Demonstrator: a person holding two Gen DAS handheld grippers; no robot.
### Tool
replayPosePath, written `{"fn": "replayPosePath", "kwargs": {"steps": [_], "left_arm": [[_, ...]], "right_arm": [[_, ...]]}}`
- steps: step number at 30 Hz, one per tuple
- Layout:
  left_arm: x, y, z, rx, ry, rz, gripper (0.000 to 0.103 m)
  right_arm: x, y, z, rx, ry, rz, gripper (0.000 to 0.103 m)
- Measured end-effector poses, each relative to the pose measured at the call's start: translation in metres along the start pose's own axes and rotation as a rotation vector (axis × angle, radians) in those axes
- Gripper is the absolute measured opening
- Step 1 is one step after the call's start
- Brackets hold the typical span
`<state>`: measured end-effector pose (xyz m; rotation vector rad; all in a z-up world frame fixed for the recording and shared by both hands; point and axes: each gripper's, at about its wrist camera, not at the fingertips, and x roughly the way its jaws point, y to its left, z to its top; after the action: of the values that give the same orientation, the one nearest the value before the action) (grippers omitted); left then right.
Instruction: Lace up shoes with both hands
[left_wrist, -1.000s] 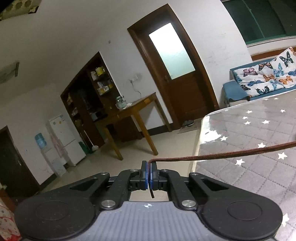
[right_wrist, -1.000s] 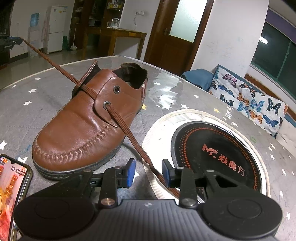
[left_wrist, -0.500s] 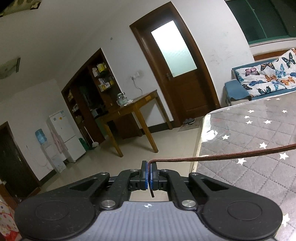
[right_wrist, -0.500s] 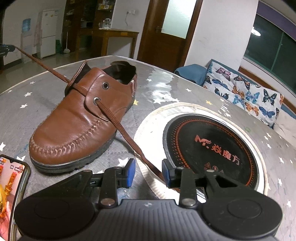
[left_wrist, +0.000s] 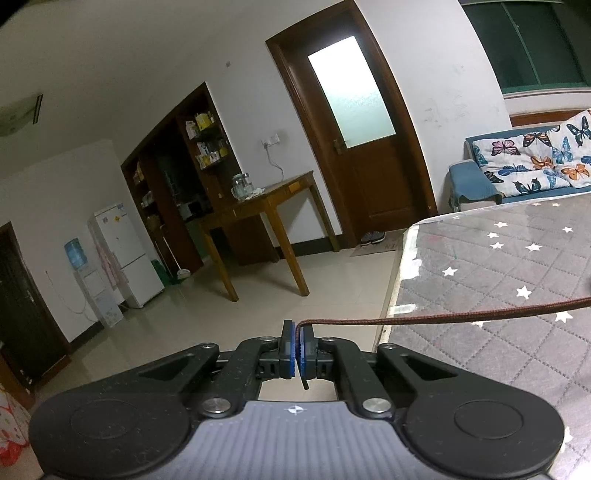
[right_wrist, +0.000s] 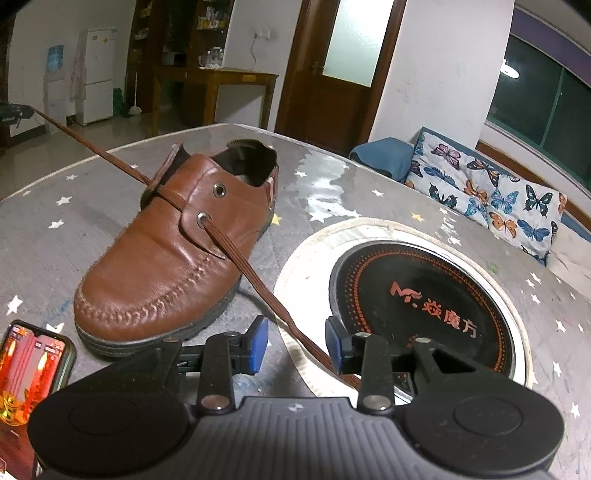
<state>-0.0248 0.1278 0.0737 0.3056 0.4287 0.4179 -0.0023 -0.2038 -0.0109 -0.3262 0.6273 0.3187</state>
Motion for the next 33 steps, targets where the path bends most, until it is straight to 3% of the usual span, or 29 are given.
{"fn": "replayPosePath", "kwargs": {"steps": [14,25,33], "left_arm": [[-0.001,0.000,0.012,0.020,-0.008,0.010,0.003],[-0.002,0.002,0.017,0.023,-0.008,0.005,0.003],[-0.003,0.004,0.019,0.029,-0.016,-0.005,0.003]], "right_arm": [[-0.010,0.015,0.015,-0.032,-0.041,0.030,0.034],[-0.015,0.043,0.033,-0.072,-0.081,0.083,0.042],[-0.012,0.065,0.048,-0.013,-0.066,0.090,0.064]]}}
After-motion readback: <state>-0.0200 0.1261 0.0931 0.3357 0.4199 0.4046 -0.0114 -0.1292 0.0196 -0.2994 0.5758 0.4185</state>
